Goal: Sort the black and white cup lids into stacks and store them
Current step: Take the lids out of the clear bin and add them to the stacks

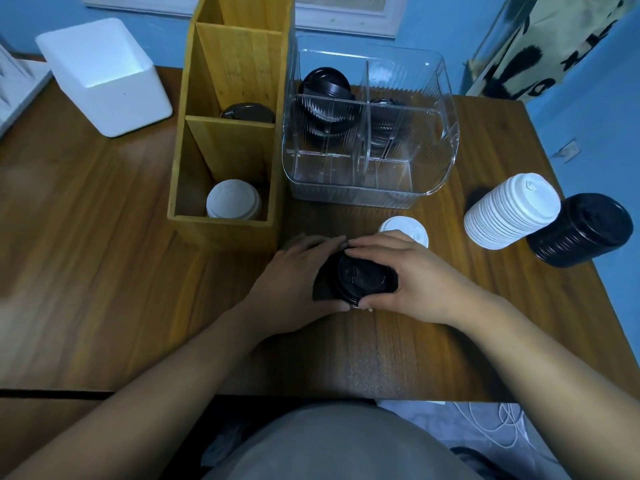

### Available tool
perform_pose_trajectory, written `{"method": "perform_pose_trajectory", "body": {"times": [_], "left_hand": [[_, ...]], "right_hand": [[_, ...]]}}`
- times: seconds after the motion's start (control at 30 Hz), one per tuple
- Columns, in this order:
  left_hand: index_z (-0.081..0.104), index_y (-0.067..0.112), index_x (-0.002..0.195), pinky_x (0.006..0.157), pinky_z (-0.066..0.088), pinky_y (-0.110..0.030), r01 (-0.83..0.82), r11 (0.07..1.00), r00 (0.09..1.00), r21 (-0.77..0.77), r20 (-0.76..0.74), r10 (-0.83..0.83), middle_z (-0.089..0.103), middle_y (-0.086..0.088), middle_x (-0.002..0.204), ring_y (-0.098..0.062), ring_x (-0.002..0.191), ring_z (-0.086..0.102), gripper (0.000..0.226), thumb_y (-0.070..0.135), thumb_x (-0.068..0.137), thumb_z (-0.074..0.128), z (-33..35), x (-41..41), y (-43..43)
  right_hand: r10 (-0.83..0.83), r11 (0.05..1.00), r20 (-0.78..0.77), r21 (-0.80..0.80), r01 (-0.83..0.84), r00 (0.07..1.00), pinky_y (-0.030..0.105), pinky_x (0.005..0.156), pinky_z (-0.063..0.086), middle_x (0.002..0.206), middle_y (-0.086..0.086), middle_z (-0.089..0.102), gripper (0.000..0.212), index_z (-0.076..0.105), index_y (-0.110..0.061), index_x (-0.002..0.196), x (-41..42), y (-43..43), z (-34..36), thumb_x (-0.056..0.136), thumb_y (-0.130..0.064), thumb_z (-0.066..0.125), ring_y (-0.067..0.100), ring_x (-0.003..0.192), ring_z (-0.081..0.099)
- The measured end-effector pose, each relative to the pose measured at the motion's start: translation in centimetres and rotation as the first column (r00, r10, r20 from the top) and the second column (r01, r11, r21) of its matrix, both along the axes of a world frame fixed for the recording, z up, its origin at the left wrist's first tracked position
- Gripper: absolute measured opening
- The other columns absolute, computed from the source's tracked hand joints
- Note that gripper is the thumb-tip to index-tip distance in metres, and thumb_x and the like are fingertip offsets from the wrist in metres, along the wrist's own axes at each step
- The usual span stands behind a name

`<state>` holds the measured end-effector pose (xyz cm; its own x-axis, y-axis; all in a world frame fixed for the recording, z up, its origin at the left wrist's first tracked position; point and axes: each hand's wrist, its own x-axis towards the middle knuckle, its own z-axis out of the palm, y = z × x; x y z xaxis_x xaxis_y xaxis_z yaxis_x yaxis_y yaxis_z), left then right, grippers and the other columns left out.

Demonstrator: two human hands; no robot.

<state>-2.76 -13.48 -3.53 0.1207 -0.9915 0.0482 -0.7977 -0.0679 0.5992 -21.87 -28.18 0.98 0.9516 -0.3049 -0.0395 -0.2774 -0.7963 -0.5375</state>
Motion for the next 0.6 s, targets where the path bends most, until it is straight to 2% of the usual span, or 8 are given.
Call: {"method": "perform_pose_trajectory", "body": {"times": [0.07, 0.13, 0.2, 0.27, 0.4, 0.5, 0.6], "left_hand": [[0.03, 0.031, 0.157, 0.121, 0.02, -0.035, 0.002, 1.0, 1.0, 0.014, 0.004, -0.002, 0.042, 0.008, 0.154, -0.013, 0.143, 0.032, 0.1, 0.066, 0.075, 0.076, -0.08, 0.01, 0.01], [0.03, 0.032, 0.157, 0.12, 0.016, -0.033, -0.003, 1.0, 1.0, 0.012, 0.002, 0.003, 0.041, 0.008, 0.155, -0.013, 0.144, 0.031, 0.1, 0.066, 0.075, 0.076, -0.18, 0.06, -0.02], [0.031, 0.032, 0.157, 0.122, 0.019, -0.037, 0.0, 1.0, 1.0, 0.014, 0.007, -0.001, 0.041, 0.008, 0.155, -0.013, 0.144, 0.031, 0.099, 0.066, 0.075, 0.076, -0.31, 0.12, 0.03], [0.032, 0.032, 0.157, 0.122, 0.022, -0.04, 0.01, 1.0, 0.999, 0.003, 0.033, -0.01, 0.042, 0.008, 0.154, -0.012, 0.143, 0.032, 0.099, 0.068, 0.075, 0.074, -0.41, 0.16, 0.1], [0.04, 0.026, 0.154, 0.12, 0.015, -0.033, 0.013, 0.999, 0.999, -0.041, 0.038, -0.011, 0.048, 0.003, 0.15, -0.007, 0.139, 0.032, 0.092, 0.07, 0.079, 0.071, -0.07, -0.08, 0.13], [0.041, 0.028, 0.153, 0.122, 0.019, -0.036, 0.008, 0.999, 0.999, -0.044, 0.039, -0.006, 0.048, 0.003, 0.15, -0.006, 0.138, 0.032, 0.087, 0.072, 0.083, 0.065, 0.14, -0.19, 0.07], [0.04, 0.028, 0.154, 0.123, 0.016, -0.035, 0.022, 1.0, 0.999, -0.023, 0.05, -0.021, 0.046, 0.003, 0.152, -0.008, 0.141, 0.032, 0.085, 0.072, 0.085, 0.062, 0.14, -0.13, 0.06]], "right_hand": [[-0.001, 1.0, -0.012, -0.007, 0.001, 1.0, 0.008, 0.111, 0.018, 0.146, -0.009, 0.051, 0.08, 0.056, -0.024, 0.143, -0.01, 0.01, -0.09, 0.072, -0.044, 0.087, 0.008, 0.135, 0.04], [-0.008, 1.0, -0.024, -0.011, 0.008, 1.0, 0.008, 0.111, 0.018, 0.146, -0.011, 0.05, 0.08, 0.055, -0.026, 0.143, 0.04, -0.01, -0.17, 0.072, -0.046, 0.087, 0.007, 0.135, 0.039], [-0.01, 1.0, -0.035, -0.016, 0.009, 0.999, 0.008, 0.11, 0.02, 0.146, -0.013, 0.049, 0.081, 0.054, -0.029, 0.143, -0.01, 0.04, -0.24, 0.072, -0.048, 0.086, 0.006, 0.135, 0.039], [-0.008, 1.0, -0.043, -0.027, 0.007, 0.999, 0.014, 0.11, 0.027, 0.147, -0.014, 0.049, 0.081, 0.053, -0.031, 0.143, -0.03, 0.11, -0.28, 0.071, -0.052, 0.084, 0.006, 0.133, 0.041], [0.0, 0.999, -0.067, -0.046, -0.003, 0.998, 0.027, 0.109, 0.04, 0.147, -0.017, 0.051, 0.083, 0.053, -0.034, 0.142, 0.2, -0.4, 0.03, 0.068, -0.063, 0.079, 0.006, 0.132, 0.048], [0.005, 0.999, -0.055, -0.035, -0.007, 0.998, 0.03, 0.113, 0.04, 0.149, -0.016, 0.05, 0.084, 0.053, -0.032, 0.143, 0.26, -0.6, 0.14, 0.069, -0.063, 0.079, 0.004, 0.135, 0.047], [0.009, 1.0, -0.07, -0.003, -0.009, 0.997, 0.025, 0.117, 0.034, 0.155, -0.017, 0.043, 0.08, 0.049, -0.032, 0.147, -0.42, -0.84, 0.31, 0.076, -0.055, 0.079, -0.002, 0.14, 0.04]]}}
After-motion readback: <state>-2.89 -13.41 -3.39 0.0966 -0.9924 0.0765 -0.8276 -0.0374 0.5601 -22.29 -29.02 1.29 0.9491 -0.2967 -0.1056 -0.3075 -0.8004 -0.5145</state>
